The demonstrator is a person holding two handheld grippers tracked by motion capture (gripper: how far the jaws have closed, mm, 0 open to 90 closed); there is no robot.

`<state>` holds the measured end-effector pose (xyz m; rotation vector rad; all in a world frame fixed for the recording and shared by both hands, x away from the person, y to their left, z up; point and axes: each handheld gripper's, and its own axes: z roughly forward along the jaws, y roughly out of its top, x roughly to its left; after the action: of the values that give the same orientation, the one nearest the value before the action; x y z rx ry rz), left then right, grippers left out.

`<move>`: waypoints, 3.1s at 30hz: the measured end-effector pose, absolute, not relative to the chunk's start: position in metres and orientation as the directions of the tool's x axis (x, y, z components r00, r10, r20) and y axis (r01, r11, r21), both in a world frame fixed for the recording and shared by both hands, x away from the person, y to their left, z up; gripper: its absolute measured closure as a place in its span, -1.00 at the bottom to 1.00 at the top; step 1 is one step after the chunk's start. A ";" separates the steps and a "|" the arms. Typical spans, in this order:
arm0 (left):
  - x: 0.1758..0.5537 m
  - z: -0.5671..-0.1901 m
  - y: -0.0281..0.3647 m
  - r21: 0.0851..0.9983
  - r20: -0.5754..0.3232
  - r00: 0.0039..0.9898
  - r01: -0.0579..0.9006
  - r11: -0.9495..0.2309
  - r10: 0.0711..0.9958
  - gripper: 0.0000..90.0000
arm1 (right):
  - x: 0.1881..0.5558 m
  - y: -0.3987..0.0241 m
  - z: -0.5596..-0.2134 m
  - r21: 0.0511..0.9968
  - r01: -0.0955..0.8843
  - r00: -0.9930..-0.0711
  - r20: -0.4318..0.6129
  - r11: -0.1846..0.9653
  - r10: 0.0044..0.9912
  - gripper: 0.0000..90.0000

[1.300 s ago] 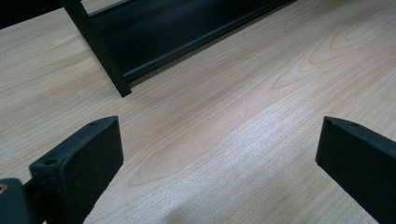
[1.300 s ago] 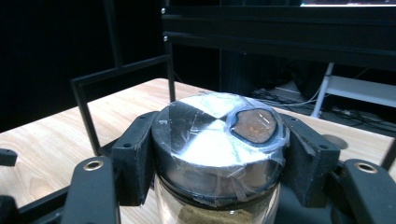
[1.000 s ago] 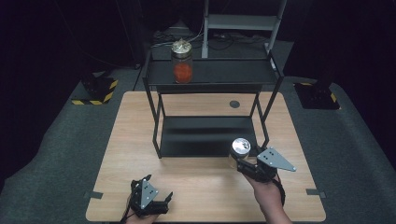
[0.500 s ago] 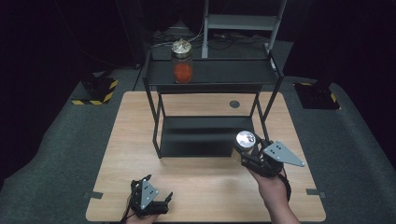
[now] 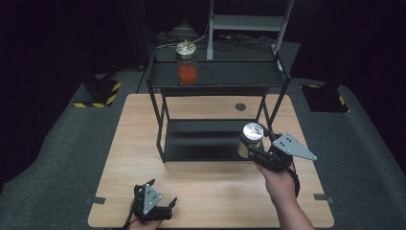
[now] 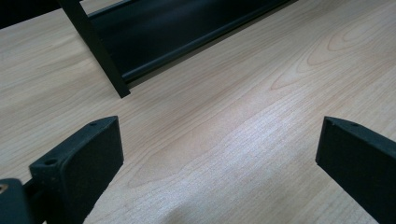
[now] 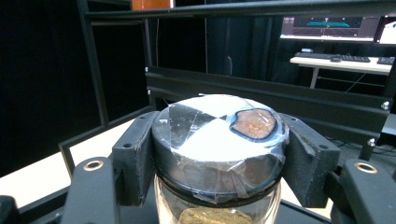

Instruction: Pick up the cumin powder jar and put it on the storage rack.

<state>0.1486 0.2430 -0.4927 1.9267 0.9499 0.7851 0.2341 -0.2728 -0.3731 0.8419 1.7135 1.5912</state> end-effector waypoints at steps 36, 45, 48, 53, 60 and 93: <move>0.149 -0.494 0.249 0.882 0.139 0.527 0.319 -0.347 0.838 -0.98 | 0.262 -0.262 -0.307 0.997 -0.073 -0.553 -0.049 0.011 0.832 -0.23; 0.149 -0.494 0.249 0.883 0.138 0.529 0.318 -0.347 0.837 -0.98 | 0.267 -0.255 -0.285 0.993 -0.115 -0.544 -0.068 0.006 0.836 -0.23; 0.149 -0.494 0.250 0.883 0.137 0.529 0.318 -0.346 0.837 -0.98 | 0.269 -0.252 -0.278 0.992 -0.126 -0.540 -0.076 0.009 0.838 -0.23; 0.149 -0.494 0.250 0.885 0.134 0.529 0.317 -0.341 0.838 -0.98 | 0.274 -0.246 -0.269 0.990 -0.139 -0.537 -0.074 -0.002 0.841 -0.23; 0.149 -0.495 0.251 0.886 0.132 0.530 0.316 -0.339 0.838 -0.97 | 0.283 -0.235 -0.258 0.989 -0.143 -0.525 -0.058 -0.021 0.849 -0.23; 0.147 -0.498 0.256 0.900 0.120 0.534 0.296 -0.318 0.837 -0.97 | 0.341 -0.206 -0.241 0.990 -0.136 -0.454 -0.038 -0.027 0.890 -0.23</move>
<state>0.1465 0.2563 -0.4982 1.8657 0.9310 0.7491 0.3414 -0.2059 -0.2412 0.8375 1.4361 1.6035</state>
